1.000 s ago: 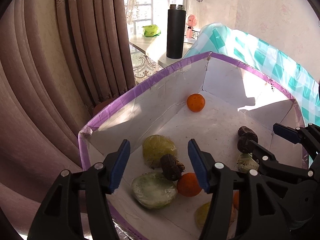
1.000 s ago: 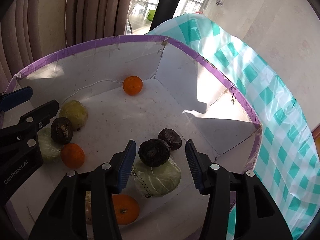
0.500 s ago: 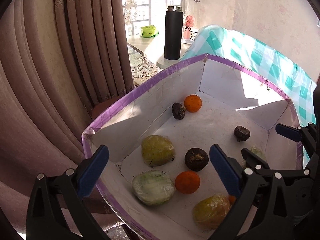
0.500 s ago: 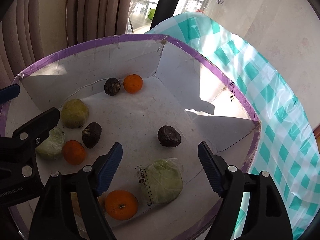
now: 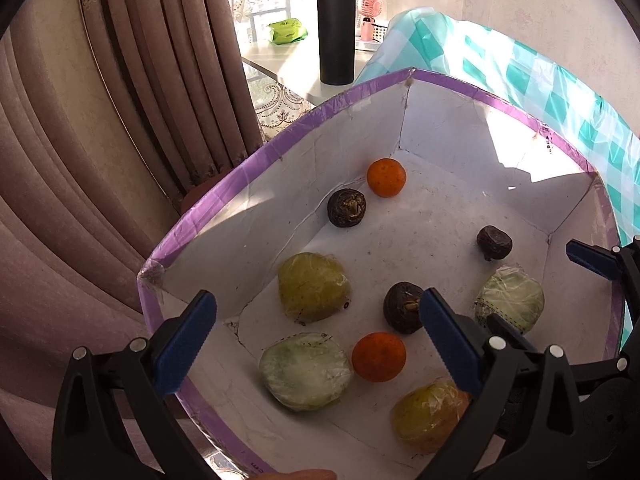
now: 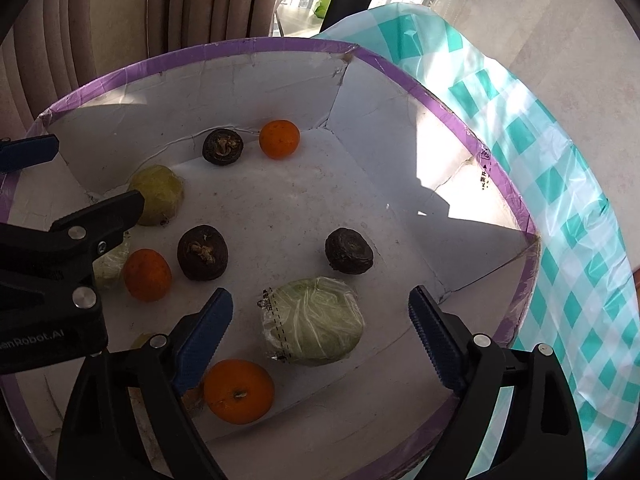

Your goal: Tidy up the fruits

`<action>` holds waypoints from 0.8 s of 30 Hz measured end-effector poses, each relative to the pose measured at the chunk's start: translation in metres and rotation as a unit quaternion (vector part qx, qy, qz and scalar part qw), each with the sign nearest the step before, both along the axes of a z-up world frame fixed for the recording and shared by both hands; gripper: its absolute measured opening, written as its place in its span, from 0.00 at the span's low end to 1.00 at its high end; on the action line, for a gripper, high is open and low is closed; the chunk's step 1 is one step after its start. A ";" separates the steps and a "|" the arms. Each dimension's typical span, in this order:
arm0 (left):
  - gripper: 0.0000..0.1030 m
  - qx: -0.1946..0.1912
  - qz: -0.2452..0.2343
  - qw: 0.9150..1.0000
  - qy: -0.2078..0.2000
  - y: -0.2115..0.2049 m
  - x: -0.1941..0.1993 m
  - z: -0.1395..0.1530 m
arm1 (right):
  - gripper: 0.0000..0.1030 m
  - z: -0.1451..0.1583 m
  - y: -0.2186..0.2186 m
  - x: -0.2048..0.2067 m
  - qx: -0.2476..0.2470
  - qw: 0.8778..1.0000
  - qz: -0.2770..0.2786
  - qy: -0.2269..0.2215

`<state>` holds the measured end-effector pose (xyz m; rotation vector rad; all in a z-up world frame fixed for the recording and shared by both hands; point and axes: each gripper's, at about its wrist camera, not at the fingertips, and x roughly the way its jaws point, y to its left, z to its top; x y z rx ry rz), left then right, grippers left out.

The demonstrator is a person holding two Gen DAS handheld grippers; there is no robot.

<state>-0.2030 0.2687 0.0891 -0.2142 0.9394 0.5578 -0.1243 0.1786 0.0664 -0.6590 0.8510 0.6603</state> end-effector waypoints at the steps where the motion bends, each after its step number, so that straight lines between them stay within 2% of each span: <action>1: 0.98 0.000 0.001 1.000 0.004 -0.001 0.001 0.000 | 0.84 0.000 0.000 0.000 0.001 1.000 0.000 0.002; 24: 0.98 0.003 -0.005 1.000 0.014 0.000 0.003 -0.003 | 0.84 0.000 -0.001 0.001 0.006 1.000 0.002 0.015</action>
